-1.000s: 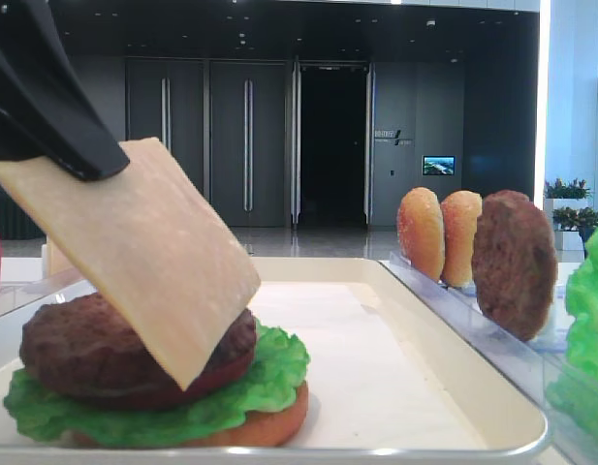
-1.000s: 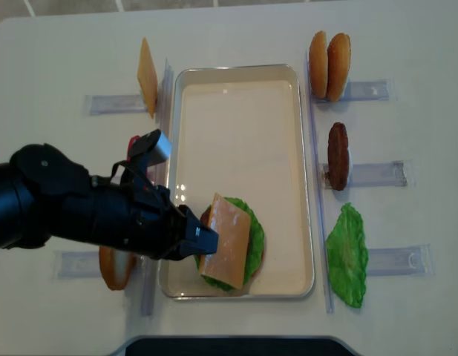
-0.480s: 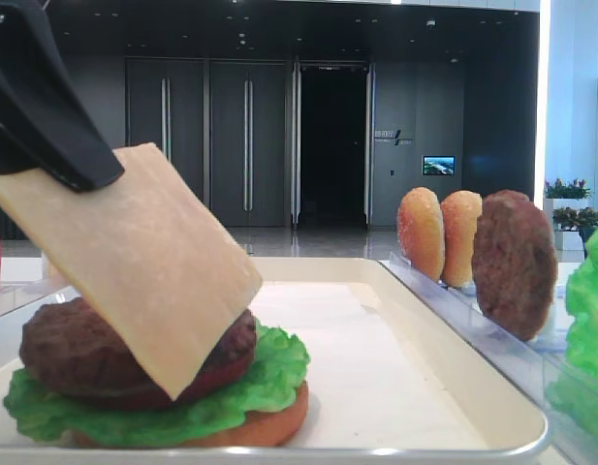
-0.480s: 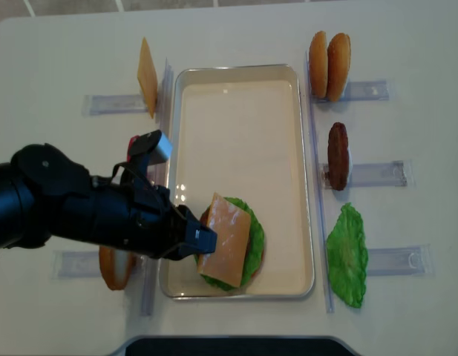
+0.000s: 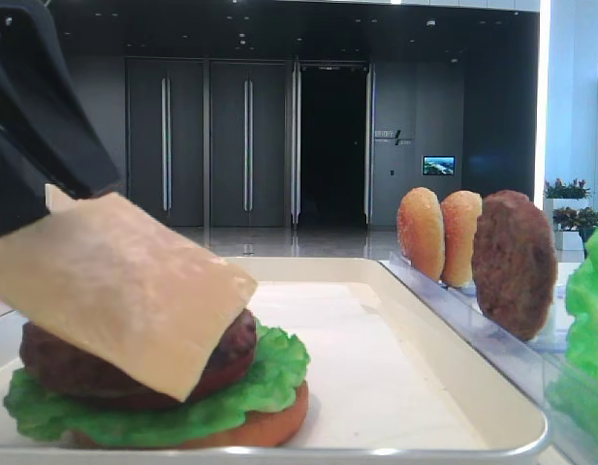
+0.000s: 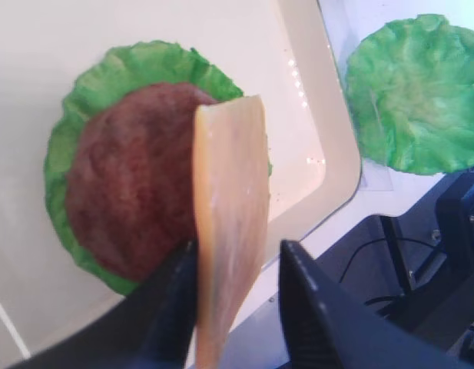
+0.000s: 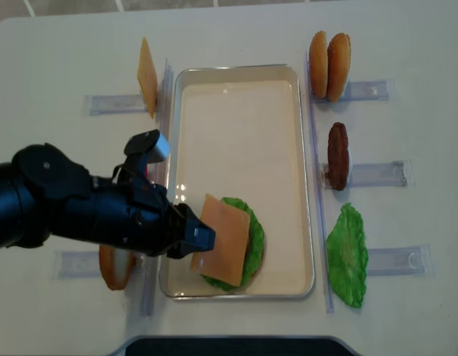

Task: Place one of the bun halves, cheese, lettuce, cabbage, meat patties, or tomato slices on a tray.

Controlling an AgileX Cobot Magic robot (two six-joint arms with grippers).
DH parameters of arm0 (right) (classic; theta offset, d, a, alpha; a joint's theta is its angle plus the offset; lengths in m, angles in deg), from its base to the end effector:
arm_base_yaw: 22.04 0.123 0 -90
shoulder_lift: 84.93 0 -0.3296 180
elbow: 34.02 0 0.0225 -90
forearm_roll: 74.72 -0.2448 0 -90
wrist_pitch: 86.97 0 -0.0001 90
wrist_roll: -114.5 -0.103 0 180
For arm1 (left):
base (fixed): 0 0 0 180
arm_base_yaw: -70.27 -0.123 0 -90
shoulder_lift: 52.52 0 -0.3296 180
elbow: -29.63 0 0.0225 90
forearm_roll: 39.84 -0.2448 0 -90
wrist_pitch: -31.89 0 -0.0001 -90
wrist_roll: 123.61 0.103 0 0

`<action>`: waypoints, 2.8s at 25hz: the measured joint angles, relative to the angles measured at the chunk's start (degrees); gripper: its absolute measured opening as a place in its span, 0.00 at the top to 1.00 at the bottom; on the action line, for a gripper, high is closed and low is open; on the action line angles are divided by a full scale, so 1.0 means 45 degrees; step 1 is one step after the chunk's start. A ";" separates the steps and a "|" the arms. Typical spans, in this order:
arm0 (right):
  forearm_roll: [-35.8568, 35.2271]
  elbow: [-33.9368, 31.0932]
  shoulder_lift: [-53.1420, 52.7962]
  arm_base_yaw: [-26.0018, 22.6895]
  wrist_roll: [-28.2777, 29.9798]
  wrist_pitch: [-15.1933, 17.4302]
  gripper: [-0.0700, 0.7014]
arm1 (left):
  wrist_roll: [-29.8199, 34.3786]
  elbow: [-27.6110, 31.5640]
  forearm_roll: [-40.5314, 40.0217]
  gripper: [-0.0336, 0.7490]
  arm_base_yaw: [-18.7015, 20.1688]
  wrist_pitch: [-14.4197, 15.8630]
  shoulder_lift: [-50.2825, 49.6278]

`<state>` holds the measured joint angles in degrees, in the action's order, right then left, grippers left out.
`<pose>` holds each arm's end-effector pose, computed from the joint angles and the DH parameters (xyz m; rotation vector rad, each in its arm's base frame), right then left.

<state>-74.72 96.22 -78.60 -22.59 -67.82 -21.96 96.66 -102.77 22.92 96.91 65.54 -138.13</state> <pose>-0.0488 0.0005 0.2613 0.0529 2.1130 0.0184 0.1677 -0.1410 0.2227 0.3931 2.6823 -0.9327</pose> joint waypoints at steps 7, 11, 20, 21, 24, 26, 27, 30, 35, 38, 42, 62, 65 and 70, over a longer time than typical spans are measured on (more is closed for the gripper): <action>0.0000 0.0000 0.0000 0.0000 0.0012 0.0000 0.37 | -0.1874 -0.0048 -0.2433 0.31 0.0000 -0.0731 0.0283; 0.0000 0.0000 0.0000 0.0000 0.0012 0.0000 0.37 | -0.3813 -0.0553 -0.4725 0.30 0.0000 -0.0878 0.0918; 0.0000 0.0000 0.0000 0.0000 0.0012 0.0000 0.37 | -0.7189 -0.1893 -0.9129 0.30 0.0000 -0.0330 0.2508; 0.0000 0.0000 0.0000 0.0000 0.0012 0.0000 0.37 | -0.7685 -0.1993 -0.9857 0.30 0.0000 -0.0198 0.2632; 0.0000 0.0000 0.0000 0.0000 0.0000 0.0000 0.37 | -0.9157 -0.2356 -1.1953 0.30 -0.0182 0.0540 0.2920; 0.0000 0.0000 0.0000 0.0000 0.0000 0.0000 0.37 | -0.9801 -0.2655 -1.2928 0.30 -0.0692 0.1377 0.3022; 0.0000 0.0000 0.0000 0.0000 0.0000 0.0000 0.37 | -0.9949 -0.2796 -1.3357 0.30 -0.1073 0.1864 0.3039; 0.0000 0.0000 0.0000 0.0000 0.0000 0.0000 0.37 | -1.0261 -0.3291 -1.4426 0.30 -0.2192 0.3263 0.3039; 0.0000 0.0000 0.0000 0.0000 0.0000 0.0000 0.37 | -1.0674 -0.3727 -1.6423 0.30 -0.3665 0.5241 0.3039; 0.0000 0.0000 0.0000 0.0000 0.0000 0.0000 0.37 | -1.0702 -0.3764 -1.7086 0.30 -0.4379 0.6168 0.3039; 0.0000 0.0000 0.0000 0.0000 0.0000 0.0000 0.37 | -1.0722 -0.3764 -1.7298 0.30 -0.4905 0.6934 0.3048; 0.0000 0.0000 0.0000 0.0000 0.0000 0.0000 0.37 | -1.0722 0.0357 -1.5516 0.30 -0.4924 0.7129 1.0911; 0.0000 0.0000 0.0000 0.0000 0.0000 0.0000 0.37 | -1.0722 0.0536 -1.5516 0.30 -0.4924 0.6922 1.2569; 0.0000 0.0000 0.0000 0.0000 0.0000 0.0000 0.37 | -1.0722 0.0760 -1.5516 0.30 -0.4924 0.6666 1.5088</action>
<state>-74.72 96.22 -78.60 -22.59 -67.82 -21.96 48.41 -99.35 -46.90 74.75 95.54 -70.24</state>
